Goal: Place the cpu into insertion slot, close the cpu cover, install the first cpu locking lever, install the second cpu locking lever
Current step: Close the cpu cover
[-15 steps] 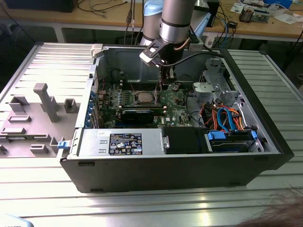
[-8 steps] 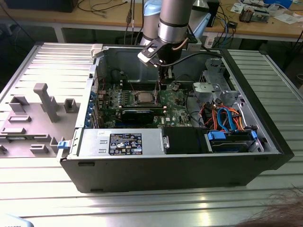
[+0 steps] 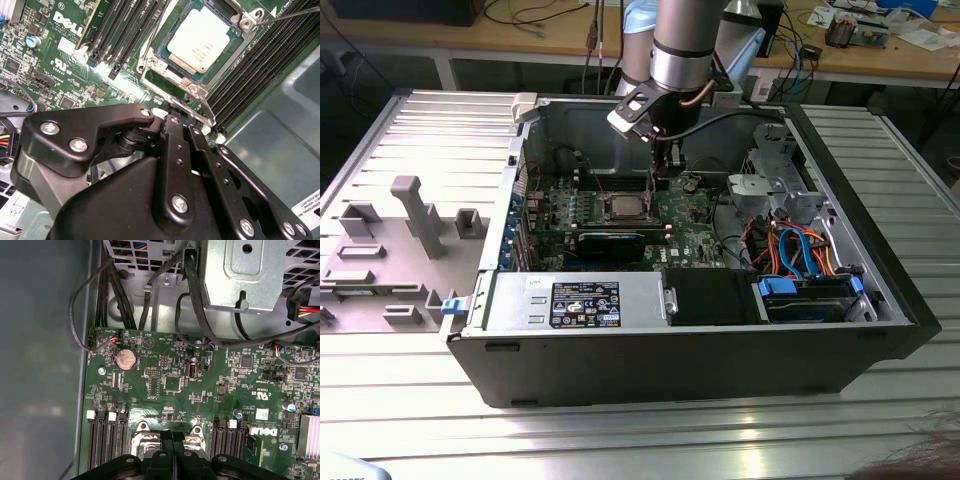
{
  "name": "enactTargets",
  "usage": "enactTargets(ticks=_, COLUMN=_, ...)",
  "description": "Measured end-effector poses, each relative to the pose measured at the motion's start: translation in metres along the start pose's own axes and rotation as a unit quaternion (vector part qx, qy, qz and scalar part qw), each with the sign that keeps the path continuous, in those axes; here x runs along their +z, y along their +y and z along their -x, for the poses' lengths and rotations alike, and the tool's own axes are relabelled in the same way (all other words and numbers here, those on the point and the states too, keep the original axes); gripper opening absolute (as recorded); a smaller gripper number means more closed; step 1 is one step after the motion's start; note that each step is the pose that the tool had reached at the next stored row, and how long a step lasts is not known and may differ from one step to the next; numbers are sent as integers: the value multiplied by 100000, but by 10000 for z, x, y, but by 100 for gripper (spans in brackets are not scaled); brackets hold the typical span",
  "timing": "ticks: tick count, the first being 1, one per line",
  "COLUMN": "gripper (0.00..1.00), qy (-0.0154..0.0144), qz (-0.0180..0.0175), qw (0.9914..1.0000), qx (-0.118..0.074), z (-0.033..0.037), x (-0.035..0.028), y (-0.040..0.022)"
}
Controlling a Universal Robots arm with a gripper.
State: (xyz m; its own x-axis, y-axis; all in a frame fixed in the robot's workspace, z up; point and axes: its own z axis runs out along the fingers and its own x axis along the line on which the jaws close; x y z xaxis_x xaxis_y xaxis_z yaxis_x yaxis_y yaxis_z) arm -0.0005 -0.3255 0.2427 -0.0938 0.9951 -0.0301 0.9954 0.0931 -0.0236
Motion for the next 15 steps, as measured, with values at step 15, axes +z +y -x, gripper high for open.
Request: enactTargets(ticks=15, gripper=11, qy=0, qz=1, qw=100000, qx=4, z=-9, x=4, y=-95)
